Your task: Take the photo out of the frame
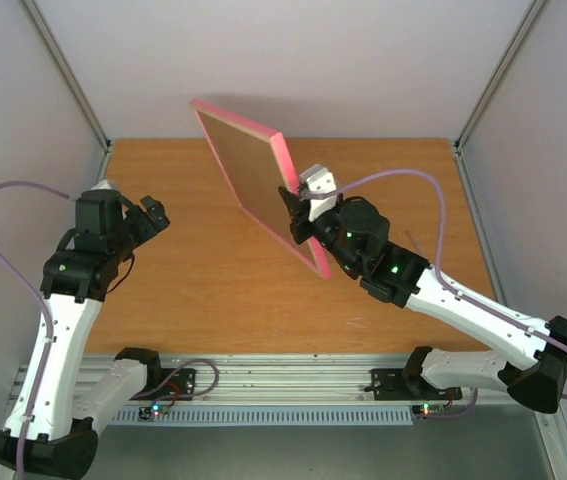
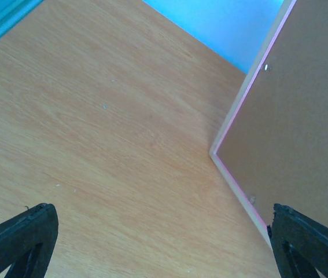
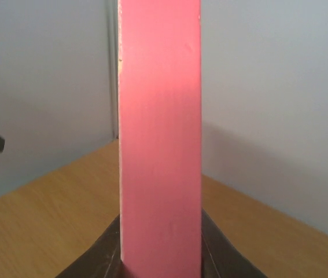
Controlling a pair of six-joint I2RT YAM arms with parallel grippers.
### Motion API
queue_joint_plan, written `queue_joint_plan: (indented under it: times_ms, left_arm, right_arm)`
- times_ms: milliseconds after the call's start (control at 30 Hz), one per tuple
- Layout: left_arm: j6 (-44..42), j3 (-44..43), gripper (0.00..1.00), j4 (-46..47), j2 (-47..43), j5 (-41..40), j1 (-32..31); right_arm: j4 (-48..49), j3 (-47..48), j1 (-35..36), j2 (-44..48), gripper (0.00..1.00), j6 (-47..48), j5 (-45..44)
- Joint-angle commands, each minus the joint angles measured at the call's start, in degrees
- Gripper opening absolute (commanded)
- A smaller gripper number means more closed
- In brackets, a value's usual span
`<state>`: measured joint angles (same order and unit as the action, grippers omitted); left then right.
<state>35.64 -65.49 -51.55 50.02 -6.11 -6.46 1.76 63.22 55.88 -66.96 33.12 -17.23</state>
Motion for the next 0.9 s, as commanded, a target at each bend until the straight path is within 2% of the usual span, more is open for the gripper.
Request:
queue_joint_plan:
  times_ms: [0,333,533,867]
  left_arm:
    - [0.8,0.7,0.99,2.8,1.4,1.9,0.3]
    - [2.7,3.6,1.0,3.8,4.2,5.9,0.3]
    - [6.4,9.0,0.99,6.1,5.6,12.5,0.3]
    - [12.2,17.9,0.99,14.2,10.6,23.5,0.2]
  right_arm:
    - [6.0,-3.4,-3.5,3.6,0.01,-19.7,5.8]
    - [5.5,-15.3,-6.3,9.8,0.01,-41.3,-2.4]
    - [3.0,-21.0,-6.4,11.4,0.01,-51.1,-6.8]
    - [0.0,-29.5,-6.3,11.2,0.02,-66.9,-8.2]
